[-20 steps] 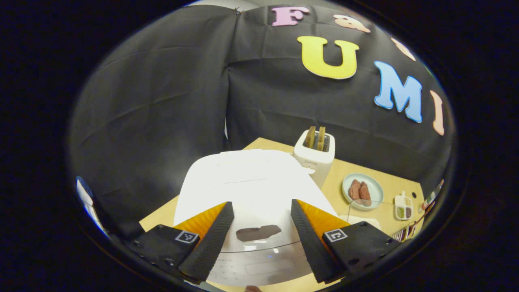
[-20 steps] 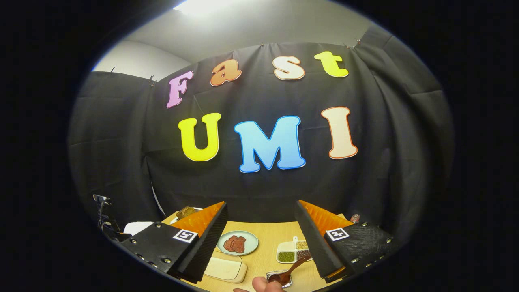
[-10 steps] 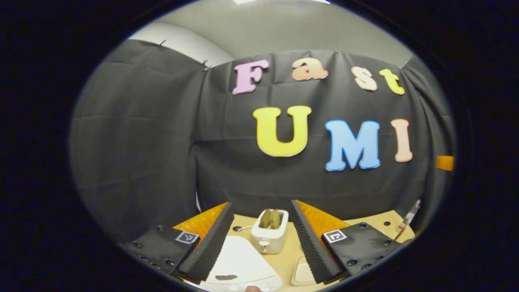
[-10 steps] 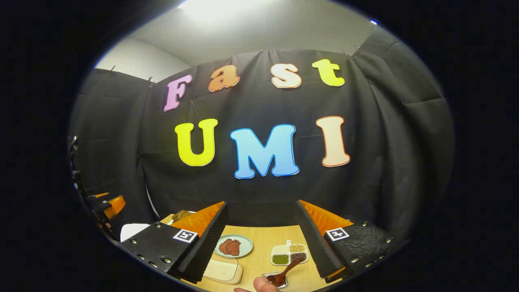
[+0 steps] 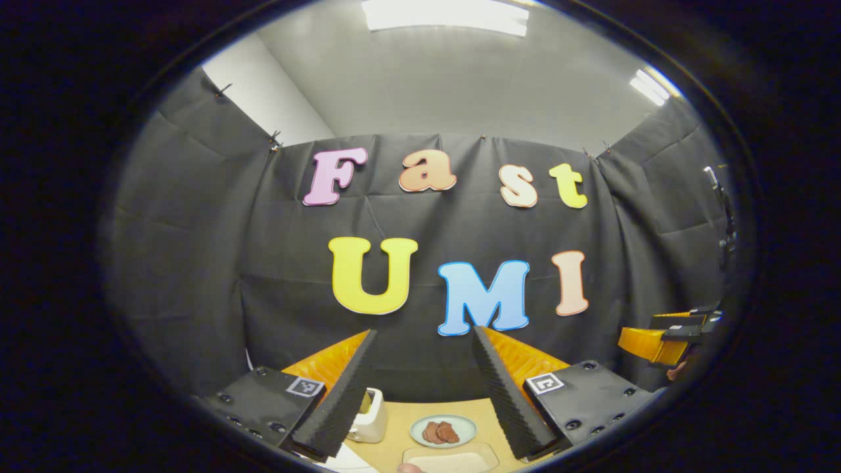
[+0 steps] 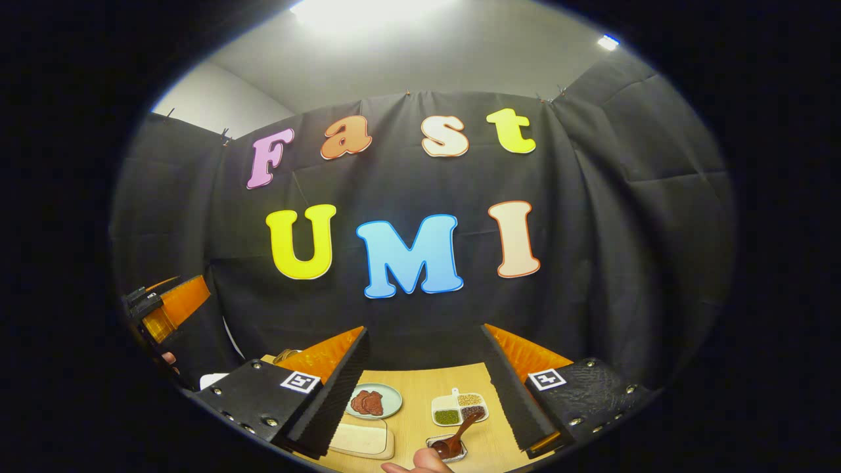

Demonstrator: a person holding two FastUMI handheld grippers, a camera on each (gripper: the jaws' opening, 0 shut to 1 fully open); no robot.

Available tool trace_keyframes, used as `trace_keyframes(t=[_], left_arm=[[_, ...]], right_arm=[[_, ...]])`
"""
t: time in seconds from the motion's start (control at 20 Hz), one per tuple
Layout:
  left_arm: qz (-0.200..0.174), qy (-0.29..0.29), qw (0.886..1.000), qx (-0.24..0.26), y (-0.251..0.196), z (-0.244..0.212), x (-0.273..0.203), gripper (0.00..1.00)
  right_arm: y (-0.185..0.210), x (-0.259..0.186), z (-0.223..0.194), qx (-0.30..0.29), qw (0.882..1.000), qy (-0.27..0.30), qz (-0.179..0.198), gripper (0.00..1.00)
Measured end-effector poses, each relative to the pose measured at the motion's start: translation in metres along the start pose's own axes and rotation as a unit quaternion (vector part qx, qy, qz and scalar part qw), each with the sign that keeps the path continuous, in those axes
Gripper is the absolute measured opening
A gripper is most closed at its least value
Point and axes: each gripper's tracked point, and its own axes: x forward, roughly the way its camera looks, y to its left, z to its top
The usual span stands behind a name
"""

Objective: Close the left gripper, press the button to open the rice cooker; take a wooden spoon from the chopstick holder with the right hand, scoop a spoonful of rice and pour it into the rice cooker, then put the wooden spoon back into the chopstick holder.

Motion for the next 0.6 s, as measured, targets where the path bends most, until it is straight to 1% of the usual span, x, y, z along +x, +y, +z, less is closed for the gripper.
trace_keyframes(t=[0.1, 0.2, 0.4, 0.6], left_arm=[[-0.002, 0.008, 1.000, -0.011, 0.000, -0.002, 0.000, 1.00], [0.005, 0.008, 1.000, -0.008, 0.009, -0.001, 0.000, 0.95], [0.024, 0.012, 1.000, 0.003, 0.015, -0.002, 0.003, 0.96], [0.031, 0.021, 0.999, 0.001, 0.001, -0.013, 0.007, 0.97]], right_arm=[[0.003, -0.005, 0.007, 0.002, 1.000, -0.006, -0.001, 1.00], [0.006, -0.005, 0.009, -0.003, 1.000, -0.008, 0.002, 0.99], [0.009, 0.003, 0.012, -0.001, 1.000, -0.008, 0.017, 1.00], [-0.001, 0.011, 0.016, 0.003, 1.000, -0.004, 0.029, 0.99]])
